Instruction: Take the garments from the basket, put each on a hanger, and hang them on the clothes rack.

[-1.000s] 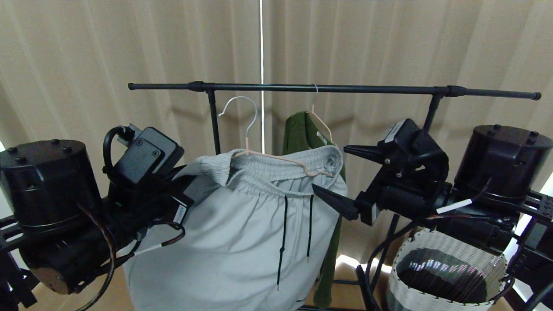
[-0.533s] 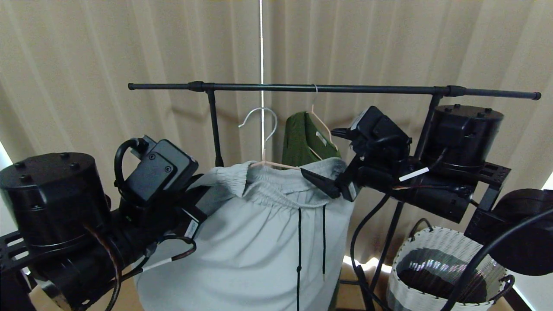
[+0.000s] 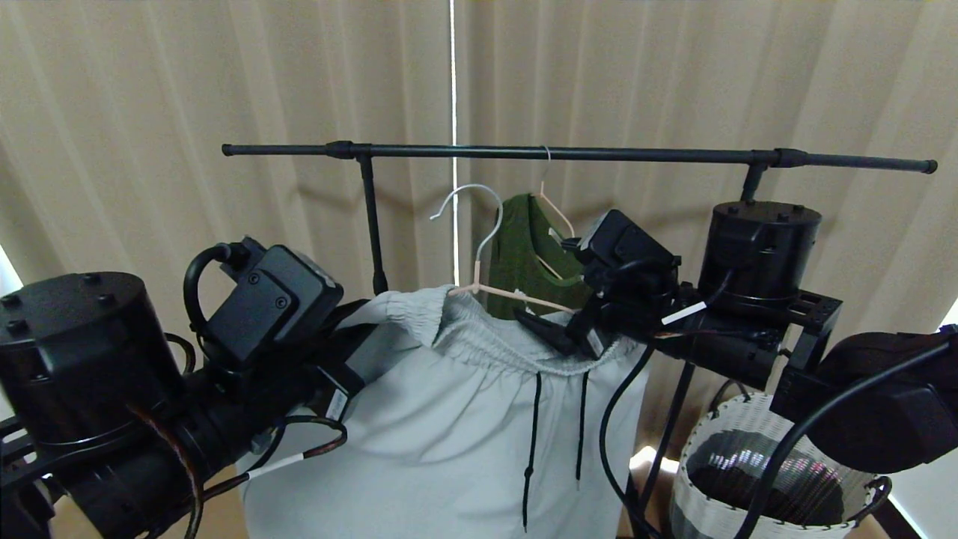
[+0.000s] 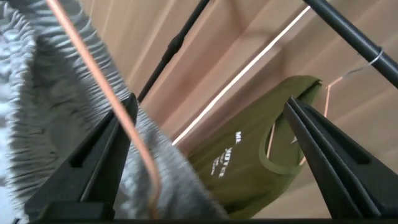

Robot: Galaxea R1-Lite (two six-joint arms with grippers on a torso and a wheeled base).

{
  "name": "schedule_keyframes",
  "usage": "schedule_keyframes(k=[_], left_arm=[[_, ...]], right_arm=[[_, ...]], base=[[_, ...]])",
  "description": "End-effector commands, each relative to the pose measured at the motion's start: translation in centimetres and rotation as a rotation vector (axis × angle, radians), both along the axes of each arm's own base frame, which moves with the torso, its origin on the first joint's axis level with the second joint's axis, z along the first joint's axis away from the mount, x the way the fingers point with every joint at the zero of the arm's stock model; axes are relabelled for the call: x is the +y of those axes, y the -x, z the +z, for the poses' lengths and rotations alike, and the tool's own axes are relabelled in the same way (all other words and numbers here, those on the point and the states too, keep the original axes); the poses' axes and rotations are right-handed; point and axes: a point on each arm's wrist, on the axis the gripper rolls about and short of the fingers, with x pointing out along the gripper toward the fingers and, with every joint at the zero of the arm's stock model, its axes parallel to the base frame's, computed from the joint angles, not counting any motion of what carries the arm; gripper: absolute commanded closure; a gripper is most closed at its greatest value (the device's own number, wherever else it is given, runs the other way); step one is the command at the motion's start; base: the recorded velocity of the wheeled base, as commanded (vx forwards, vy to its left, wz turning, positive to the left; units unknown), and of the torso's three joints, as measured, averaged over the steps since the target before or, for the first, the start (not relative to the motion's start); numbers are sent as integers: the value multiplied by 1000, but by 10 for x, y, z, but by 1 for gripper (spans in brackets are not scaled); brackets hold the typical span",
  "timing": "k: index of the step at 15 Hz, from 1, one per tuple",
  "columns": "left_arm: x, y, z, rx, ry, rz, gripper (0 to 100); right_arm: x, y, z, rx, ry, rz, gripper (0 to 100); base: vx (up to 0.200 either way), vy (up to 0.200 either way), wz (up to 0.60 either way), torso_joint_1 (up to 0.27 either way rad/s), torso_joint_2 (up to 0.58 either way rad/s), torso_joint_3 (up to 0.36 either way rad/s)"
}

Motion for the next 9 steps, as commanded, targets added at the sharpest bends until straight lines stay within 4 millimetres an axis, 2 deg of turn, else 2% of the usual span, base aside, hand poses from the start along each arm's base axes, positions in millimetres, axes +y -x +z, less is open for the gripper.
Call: schedule_keyframes(k=[1,5,6,9], left_arm=[[0,1,1,-4,2,-3,100],[0,1,4,-23,16,-3,100],[1,1,4,-26,19,-3,100],[0,0,4,-27,17,-3,100]], right_arm=[[0,0,0,-2,-1,1,0],[-1,2,0,-2,-1,1,0],[-1,2,0,-2,-1,1,100],[-1,2,1,-4,-5,1,100]], base=[[0,0,0,0,0,0],[0,0,0,0,0,0],[0,0,0,0,0,0],[0,0,0,0,0,0]])
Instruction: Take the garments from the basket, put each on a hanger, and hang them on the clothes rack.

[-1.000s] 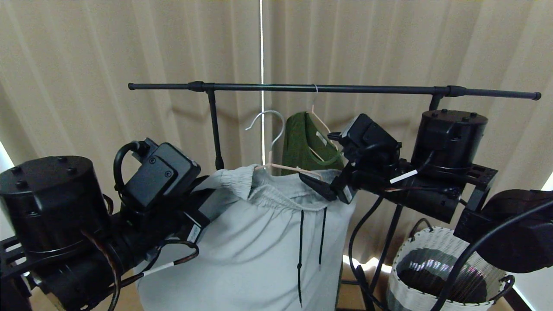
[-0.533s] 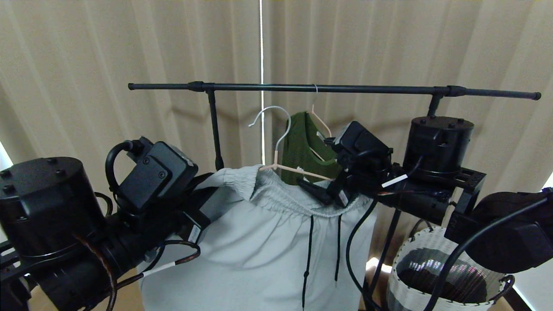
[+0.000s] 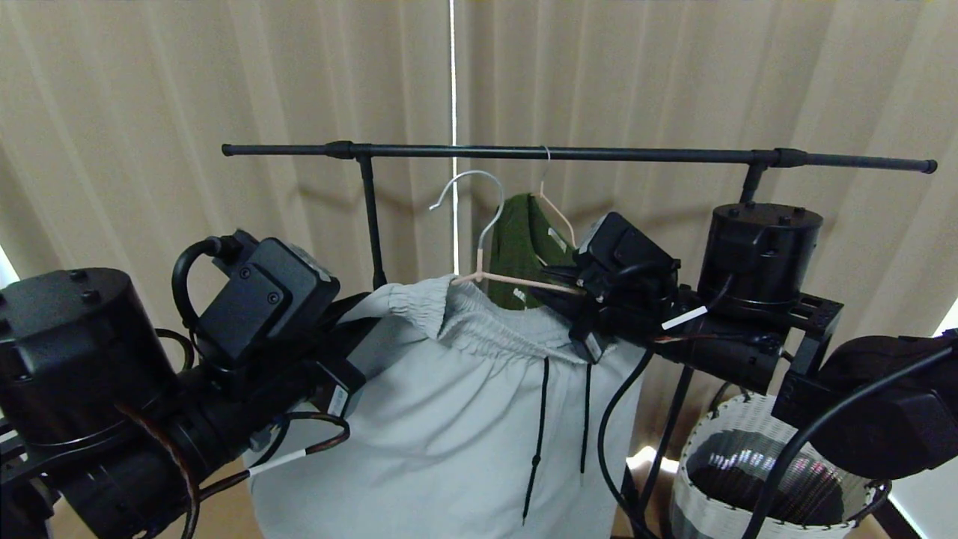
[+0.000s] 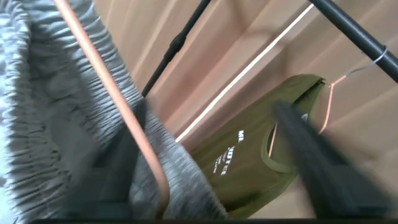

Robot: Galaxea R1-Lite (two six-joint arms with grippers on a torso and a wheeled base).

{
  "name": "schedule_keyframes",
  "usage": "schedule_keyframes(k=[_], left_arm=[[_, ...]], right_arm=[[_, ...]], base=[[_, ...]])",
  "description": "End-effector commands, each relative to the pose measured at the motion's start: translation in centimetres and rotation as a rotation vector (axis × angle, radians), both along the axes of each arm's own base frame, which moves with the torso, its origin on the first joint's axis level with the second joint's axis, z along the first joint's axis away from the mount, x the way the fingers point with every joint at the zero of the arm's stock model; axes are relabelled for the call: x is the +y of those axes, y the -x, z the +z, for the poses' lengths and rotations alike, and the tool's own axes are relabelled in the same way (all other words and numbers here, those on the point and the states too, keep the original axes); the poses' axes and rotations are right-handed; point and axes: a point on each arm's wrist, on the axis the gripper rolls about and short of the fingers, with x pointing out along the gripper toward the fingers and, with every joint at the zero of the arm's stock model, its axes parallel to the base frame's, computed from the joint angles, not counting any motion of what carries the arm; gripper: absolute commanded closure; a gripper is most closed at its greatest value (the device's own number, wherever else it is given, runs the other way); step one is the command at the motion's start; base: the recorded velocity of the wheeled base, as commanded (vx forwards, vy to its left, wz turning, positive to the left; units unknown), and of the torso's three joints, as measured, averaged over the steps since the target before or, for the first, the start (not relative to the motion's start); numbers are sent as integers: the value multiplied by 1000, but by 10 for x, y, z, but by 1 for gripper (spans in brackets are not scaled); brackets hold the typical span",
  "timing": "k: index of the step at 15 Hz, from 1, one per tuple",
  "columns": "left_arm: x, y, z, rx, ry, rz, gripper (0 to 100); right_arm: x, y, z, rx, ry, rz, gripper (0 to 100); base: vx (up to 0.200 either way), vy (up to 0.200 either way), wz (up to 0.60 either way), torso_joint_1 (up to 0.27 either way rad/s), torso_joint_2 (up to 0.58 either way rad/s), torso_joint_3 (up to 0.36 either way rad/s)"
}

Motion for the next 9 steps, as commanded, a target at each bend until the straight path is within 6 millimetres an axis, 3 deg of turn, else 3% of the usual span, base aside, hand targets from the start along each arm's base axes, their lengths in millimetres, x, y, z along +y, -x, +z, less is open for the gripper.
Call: schedule_keyframes(k=[1,8,9], left_arm=[[0,0,0,-1,-1,6,100],[1,1,-1,7,5,8,100],[1,1,-1,8,6,7,0]], right_arm=[[-1,0,0,0,0,-5,100],[-1,1,2,-6,-5,-6,100],[-1,1,2,-7,-6,-7,100]], base=[[0,0,0,0,0,0],[0,0,0,0,0,0],[0,0,0,0,0,0]])
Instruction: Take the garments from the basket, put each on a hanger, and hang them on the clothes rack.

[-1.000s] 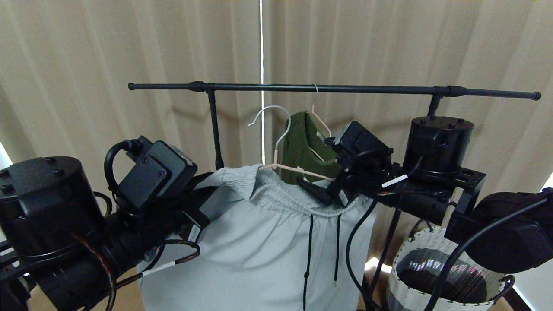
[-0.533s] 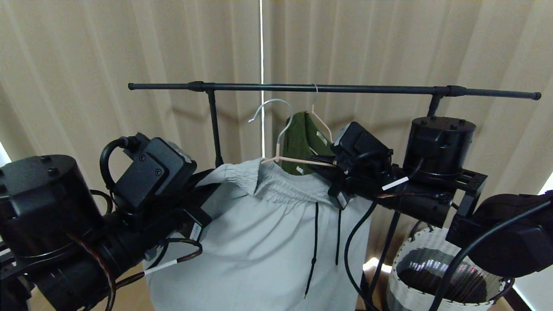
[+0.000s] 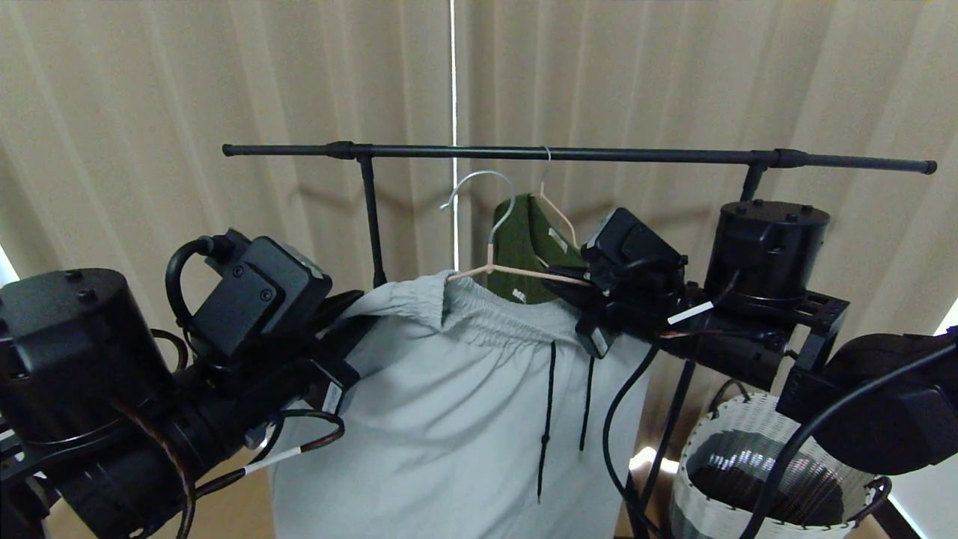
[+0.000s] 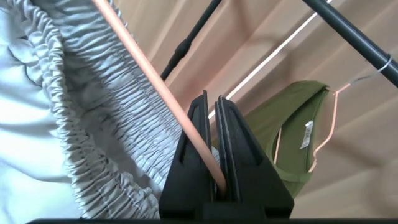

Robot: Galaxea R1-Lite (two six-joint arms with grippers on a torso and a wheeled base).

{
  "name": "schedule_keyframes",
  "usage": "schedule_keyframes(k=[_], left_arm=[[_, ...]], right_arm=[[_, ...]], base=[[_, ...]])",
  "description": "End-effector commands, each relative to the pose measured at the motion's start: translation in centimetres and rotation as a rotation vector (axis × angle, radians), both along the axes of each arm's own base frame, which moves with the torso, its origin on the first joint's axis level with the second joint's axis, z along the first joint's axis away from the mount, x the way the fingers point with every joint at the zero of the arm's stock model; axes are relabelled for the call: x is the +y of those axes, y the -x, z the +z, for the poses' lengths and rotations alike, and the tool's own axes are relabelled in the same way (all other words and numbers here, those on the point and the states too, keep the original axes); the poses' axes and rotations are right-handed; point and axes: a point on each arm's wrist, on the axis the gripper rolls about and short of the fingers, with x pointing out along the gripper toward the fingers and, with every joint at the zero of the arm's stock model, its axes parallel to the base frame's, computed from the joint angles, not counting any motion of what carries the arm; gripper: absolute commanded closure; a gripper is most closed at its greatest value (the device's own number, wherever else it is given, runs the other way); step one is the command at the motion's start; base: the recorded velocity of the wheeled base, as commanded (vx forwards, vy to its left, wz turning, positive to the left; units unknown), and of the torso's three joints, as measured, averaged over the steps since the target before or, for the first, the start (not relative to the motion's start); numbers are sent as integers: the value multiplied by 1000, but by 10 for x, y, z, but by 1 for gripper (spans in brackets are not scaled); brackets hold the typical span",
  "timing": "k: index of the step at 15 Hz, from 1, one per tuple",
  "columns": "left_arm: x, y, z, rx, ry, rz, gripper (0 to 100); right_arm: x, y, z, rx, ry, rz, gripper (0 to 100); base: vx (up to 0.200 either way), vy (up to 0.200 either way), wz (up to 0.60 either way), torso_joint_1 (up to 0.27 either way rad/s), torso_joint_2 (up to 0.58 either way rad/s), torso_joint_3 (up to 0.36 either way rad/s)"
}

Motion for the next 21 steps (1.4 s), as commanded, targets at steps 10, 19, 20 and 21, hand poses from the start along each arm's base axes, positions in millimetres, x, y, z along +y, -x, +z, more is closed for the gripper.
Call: schedule_keyframes(k=[10,19,20,21], left_arm=[[11,15,16,-23,111,-33,0],[42,12,-24,109,27,-17,0],[42,16,-35,150,8,-47,0],[41,16,-40,171,0,-60,0]], right_arm=[[-51,11,18,-39,-18,-168,100],[-71,21,34,-77,-61,-291,100],[-72,23,37,-79,-74,-292,100],[-72,25,40,-82,-87,-290,100]], base=[[0,0,0,0,0,0],[0,0,0,0,0,0],[0,0,0,0,0,0],[0,0,0,0,0,0]])
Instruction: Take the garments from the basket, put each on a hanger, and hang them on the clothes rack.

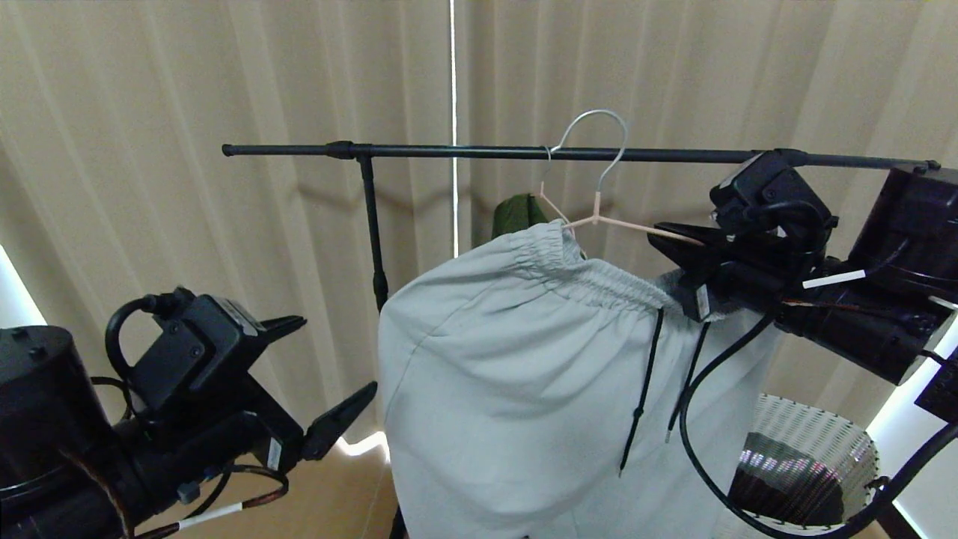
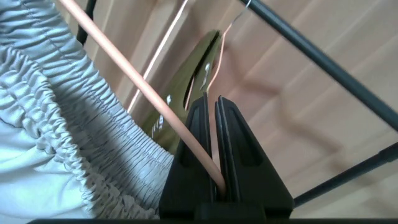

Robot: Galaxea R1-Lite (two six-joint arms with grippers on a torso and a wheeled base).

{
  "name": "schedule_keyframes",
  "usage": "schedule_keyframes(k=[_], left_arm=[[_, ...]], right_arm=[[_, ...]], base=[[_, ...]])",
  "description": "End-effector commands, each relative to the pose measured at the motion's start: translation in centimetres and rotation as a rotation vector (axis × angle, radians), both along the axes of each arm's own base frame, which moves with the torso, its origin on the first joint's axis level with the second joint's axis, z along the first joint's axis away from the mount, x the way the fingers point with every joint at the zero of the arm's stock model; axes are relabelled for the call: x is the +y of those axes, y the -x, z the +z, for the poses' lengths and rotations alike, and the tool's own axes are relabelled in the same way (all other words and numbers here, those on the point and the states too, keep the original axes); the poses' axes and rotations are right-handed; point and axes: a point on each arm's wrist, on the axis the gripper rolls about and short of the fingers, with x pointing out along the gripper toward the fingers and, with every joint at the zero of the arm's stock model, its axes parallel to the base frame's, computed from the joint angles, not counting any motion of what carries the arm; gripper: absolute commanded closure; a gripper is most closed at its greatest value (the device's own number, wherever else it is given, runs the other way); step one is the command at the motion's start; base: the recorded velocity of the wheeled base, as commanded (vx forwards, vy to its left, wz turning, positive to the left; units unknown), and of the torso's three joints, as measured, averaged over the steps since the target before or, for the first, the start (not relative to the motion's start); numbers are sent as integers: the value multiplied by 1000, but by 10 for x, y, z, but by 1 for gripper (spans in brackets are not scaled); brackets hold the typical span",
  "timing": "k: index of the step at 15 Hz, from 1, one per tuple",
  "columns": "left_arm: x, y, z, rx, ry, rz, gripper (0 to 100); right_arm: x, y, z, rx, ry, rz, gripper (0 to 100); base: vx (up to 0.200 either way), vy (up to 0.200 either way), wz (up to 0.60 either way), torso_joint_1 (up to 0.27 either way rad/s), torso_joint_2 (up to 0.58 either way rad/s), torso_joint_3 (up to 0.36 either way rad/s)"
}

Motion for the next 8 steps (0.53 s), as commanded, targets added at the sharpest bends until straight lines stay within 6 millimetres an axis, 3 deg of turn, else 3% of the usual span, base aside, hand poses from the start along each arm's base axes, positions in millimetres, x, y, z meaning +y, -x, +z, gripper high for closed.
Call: schedule_keyframes(k=[1,8], left_arm=[[-1,0,-13,50,-24,-12,0],[-7,-13,-19,88,-32,-13,0]], right_arm=[[-1,5,7,-18,-26,7,100],[12,22,17,-24,-92,82,100]], base=[[0,0,0,0,0,0],[0,0,0,0,0,0]])
